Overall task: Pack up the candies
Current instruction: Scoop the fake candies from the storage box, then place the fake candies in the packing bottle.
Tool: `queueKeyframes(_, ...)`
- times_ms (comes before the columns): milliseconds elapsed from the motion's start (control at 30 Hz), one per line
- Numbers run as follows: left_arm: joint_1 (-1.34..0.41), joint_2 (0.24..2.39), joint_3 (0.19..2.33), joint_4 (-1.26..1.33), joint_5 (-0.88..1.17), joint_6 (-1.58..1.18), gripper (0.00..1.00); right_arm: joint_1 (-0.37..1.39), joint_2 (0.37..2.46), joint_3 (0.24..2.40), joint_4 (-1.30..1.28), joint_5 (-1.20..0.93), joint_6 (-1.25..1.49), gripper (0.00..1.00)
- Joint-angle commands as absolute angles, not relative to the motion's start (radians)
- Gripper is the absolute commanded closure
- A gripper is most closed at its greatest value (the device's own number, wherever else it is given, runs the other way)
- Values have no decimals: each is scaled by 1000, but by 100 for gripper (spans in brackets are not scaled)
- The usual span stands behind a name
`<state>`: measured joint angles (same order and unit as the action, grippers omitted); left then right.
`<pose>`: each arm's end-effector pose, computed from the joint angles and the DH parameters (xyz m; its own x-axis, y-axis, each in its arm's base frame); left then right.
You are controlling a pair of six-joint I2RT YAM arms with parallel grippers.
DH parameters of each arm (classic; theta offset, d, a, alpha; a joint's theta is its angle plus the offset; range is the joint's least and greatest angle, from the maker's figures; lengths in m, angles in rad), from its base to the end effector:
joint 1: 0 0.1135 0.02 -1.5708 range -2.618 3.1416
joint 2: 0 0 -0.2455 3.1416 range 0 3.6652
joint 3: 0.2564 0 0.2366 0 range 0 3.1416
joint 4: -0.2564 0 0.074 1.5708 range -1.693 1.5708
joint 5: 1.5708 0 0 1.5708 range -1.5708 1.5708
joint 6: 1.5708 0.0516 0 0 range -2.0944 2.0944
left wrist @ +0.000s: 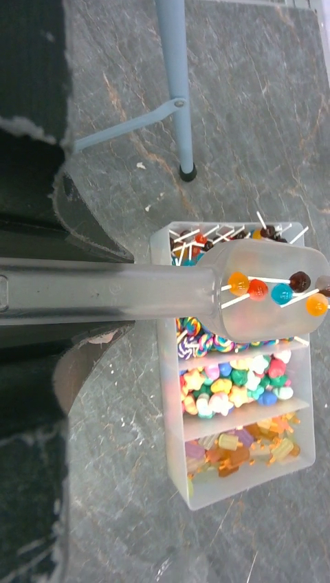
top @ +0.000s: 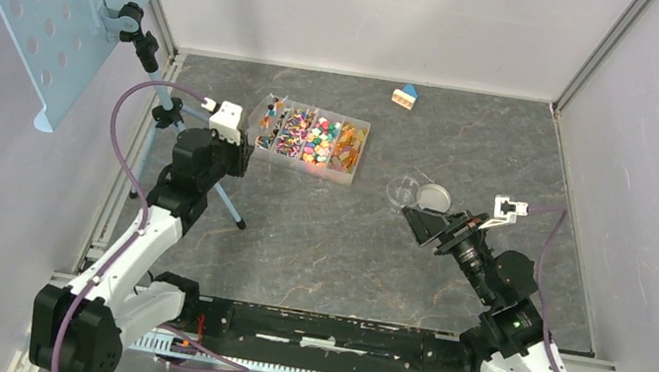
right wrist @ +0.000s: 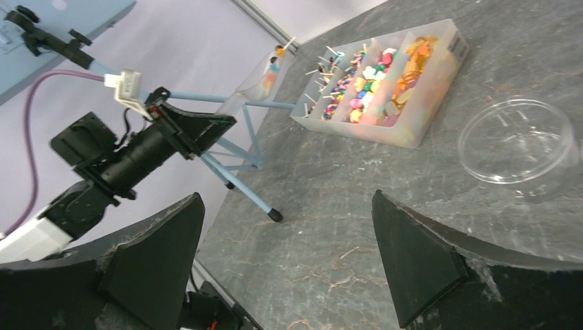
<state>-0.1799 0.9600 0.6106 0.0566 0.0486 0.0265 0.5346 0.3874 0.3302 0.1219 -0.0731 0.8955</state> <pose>0.2307 -0.0445 0.2564 -0.2779 0.0775 -0.9575 0.2319 0.9727 0.0114 0.1270 0.0796 0.2612 -0.4108 0.6614 -0.6275 -0.4003 0.4875 0.7759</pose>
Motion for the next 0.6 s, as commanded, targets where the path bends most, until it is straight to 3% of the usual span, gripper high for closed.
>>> queueKeyframes(0,-178,903,656,67,153,61,98,534,366,393,49,-8,812,2)
queueKeyframes(567,-185,887,782,-129,354,69,98,534,399,475,-64,-6,711,2)
